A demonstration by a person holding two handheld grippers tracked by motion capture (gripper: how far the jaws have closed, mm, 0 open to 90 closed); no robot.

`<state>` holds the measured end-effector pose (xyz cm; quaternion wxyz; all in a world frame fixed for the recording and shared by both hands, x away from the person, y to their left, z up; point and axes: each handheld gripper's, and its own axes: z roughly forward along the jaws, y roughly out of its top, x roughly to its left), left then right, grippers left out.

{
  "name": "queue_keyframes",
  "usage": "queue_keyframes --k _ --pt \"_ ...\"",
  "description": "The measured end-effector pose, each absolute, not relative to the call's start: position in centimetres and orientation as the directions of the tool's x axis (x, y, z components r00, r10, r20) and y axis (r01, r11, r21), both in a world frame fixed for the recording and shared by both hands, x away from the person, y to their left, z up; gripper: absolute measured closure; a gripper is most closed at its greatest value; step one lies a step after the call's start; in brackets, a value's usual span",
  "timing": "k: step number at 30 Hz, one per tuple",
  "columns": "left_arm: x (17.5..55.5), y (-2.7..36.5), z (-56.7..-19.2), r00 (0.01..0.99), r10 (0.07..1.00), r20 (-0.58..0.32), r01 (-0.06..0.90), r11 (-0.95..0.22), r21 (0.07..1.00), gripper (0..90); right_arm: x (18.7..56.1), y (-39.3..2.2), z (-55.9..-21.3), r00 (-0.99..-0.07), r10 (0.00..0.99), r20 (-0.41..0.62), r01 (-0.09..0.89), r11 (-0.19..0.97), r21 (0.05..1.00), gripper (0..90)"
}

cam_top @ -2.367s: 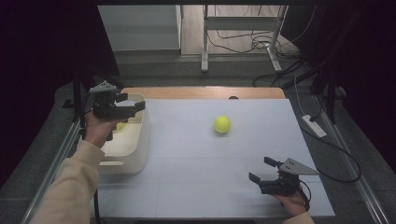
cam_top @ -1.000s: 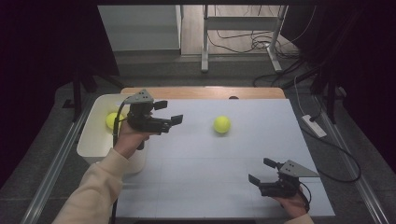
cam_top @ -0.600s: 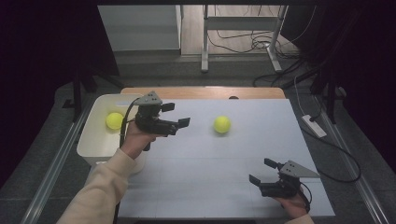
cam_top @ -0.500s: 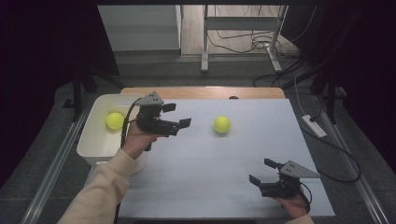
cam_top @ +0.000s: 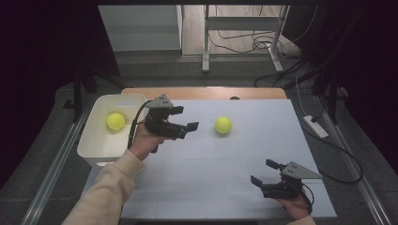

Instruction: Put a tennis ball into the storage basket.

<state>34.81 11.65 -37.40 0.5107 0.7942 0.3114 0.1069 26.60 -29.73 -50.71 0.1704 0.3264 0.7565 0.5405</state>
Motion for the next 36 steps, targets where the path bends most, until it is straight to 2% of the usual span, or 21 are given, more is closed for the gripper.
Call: queue_keyframes --k 36 --pt "37.5 7.5 -40.0 0.790 0.587 -0.176 0.438 -0.340 0.832 13.6 26.7 -29.5 -50.7 -0.726 0.682 0.092 0.310 0.205 0.928 8.5"
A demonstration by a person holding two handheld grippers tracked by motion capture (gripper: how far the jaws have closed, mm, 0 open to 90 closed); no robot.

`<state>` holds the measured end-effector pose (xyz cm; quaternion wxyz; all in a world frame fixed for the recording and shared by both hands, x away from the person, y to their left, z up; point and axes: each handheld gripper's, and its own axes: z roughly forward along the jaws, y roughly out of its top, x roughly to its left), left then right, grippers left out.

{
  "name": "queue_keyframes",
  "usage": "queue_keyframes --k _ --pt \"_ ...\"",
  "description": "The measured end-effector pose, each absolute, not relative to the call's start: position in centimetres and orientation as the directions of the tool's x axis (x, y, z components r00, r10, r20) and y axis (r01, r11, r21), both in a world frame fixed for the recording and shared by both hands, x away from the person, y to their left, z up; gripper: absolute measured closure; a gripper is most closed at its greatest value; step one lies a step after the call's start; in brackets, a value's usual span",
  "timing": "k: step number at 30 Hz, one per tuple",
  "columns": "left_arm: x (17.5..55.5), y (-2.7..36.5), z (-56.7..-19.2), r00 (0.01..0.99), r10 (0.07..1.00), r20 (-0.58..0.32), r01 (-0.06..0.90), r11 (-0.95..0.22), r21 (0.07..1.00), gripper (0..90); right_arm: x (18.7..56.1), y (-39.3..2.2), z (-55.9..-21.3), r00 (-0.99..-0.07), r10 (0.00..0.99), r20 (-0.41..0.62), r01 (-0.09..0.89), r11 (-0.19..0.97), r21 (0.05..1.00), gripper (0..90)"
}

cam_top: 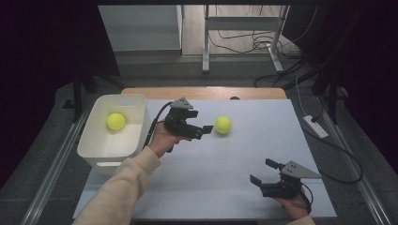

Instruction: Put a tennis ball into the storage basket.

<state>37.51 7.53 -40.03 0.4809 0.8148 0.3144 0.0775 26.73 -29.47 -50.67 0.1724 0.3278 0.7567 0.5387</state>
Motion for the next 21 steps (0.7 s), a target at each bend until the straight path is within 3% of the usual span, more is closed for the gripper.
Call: queue_keyframes --k 21 --pt "39.3 5.8 -41.5 0.769 0.614 -0.178 0.466 -0.348 0.813 13.6 27.0 -29.3 -50.8 -0.738 0.668 0.097 0.308 0.204 0.929 8.6"
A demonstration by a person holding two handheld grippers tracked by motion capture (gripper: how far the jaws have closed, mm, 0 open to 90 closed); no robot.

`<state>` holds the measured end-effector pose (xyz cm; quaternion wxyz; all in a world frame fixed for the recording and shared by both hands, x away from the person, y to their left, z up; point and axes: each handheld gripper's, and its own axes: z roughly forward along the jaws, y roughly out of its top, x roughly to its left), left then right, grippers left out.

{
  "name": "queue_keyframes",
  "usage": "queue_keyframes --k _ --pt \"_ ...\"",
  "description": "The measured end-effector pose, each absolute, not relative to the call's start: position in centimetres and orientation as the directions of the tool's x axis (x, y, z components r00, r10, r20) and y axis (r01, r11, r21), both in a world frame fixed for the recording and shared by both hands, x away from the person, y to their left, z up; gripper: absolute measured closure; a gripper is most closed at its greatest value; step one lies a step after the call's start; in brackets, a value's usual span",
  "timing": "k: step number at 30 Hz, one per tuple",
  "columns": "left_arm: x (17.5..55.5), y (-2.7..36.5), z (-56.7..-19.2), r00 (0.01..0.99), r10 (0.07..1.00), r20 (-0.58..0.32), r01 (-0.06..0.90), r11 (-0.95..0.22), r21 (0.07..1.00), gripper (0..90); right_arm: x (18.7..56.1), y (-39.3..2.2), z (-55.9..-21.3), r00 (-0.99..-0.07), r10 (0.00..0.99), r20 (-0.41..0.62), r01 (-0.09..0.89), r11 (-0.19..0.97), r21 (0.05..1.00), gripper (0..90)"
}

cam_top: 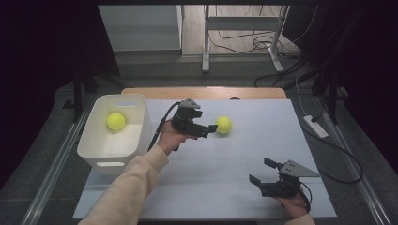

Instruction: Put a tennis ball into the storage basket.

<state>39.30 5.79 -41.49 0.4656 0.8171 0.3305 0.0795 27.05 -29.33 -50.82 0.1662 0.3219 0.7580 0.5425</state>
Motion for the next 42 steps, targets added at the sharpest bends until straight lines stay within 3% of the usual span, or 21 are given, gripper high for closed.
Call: queue_keyframes --k 42 --pt "43.3 3.2 -44.5 0.738 0.646 -0.196 0.527 -0.369 0.766 13.8 27.0 -29.4 -51.0 -0.735 0.673 0.083 0.306 0.220 0.926 8.7"
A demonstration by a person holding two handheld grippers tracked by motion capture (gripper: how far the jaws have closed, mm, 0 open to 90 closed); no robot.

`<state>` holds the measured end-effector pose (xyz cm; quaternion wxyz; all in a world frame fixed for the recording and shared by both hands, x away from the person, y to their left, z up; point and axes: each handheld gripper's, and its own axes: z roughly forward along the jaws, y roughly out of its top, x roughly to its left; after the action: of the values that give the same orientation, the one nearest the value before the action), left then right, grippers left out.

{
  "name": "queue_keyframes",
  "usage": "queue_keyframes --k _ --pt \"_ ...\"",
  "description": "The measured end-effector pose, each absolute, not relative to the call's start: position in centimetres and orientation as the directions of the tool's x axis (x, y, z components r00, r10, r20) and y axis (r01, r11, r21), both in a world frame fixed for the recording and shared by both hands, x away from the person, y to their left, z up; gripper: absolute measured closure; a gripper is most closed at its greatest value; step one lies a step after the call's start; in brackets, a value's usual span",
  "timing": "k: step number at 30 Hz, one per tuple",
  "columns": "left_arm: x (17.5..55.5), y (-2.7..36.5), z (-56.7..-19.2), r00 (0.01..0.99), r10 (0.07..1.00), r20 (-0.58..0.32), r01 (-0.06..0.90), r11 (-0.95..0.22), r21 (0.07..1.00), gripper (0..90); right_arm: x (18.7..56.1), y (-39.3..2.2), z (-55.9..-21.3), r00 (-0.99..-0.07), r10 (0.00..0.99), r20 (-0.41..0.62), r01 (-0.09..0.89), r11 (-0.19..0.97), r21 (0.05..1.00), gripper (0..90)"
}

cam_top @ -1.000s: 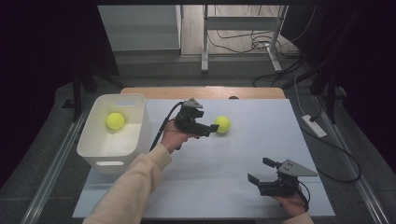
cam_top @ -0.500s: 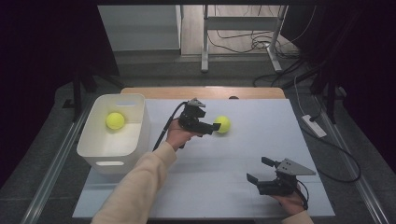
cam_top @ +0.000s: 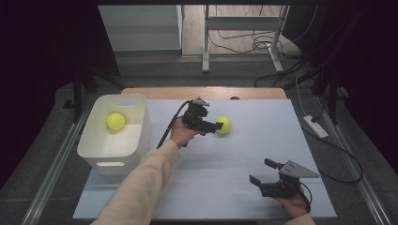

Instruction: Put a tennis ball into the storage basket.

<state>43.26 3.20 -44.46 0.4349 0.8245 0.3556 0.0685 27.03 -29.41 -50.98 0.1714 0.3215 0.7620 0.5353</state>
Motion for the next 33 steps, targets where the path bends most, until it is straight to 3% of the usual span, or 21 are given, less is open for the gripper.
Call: queue_keyframes --k 33 --pt "45.8 1.4 -46.6 0.709 0.678 -0.197 0.575 -0.393 0.718 10.4 27.1 -29.4 -51.0 -0.737 0.671 0.081 0.303 0.221 0.927 8.7"
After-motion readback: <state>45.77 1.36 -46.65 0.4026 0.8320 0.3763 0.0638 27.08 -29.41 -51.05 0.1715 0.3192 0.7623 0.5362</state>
